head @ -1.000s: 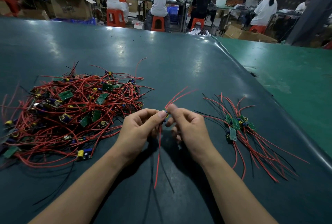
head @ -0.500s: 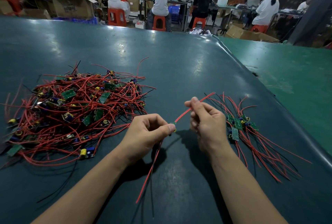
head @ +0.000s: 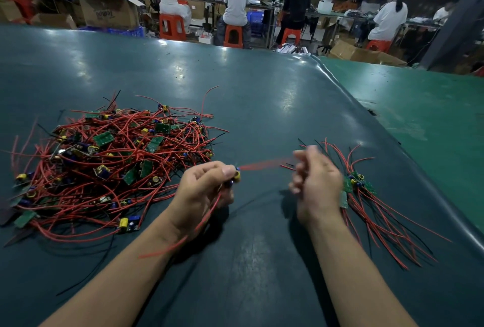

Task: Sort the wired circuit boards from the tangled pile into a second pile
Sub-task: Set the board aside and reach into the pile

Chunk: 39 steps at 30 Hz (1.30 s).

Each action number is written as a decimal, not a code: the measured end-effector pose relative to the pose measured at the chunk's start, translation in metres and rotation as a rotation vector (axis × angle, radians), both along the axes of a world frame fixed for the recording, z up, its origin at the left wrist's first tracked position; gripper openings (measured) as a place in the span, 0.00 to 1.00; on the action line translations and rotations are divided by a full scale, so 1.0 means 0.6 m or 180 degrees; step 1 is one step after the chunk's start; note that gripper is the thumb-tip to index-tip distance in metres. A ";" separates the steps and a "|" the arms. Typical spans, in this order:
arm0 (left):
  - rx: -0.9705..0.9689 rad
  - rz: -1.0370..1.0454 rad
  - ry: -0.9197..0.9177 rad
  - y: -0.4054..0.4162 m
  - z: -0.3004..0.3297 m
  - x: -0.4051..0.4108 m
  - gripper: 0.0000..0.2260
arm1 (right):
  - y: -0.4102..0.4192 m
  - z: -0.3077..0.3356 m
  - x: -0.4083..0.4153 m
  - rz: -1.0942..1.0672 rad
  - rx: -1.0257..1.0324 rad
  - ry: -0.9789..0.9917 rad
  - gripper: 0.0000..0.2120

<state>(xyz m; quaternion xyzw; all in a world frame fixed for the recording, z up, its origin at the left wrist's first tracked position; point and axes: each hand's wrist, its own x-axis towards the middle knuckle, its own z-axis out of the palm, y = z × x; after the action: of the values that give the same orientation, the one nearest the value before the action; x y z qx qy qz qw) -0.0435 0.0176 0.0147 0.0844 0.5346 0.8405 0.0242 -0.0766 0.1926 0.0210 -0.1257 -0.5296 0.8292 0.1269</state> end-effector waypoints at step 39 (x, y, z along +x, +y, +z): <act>-0.0706 0.0486 0.0448 0.006 -0.010 0.002 0.15 | -0.017 0.005 0.035 0.2598 0.1009 0.0180 0.11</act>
<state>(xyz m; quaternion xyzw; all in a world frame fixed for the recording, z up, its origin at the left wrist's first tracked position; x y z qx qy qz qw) -0.0422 0.0209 0.0087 0.0991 0.6294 0.7677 -0.0682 -0.0558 0.1823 0.0238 0.1376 -0.6529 0.7230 -0.1790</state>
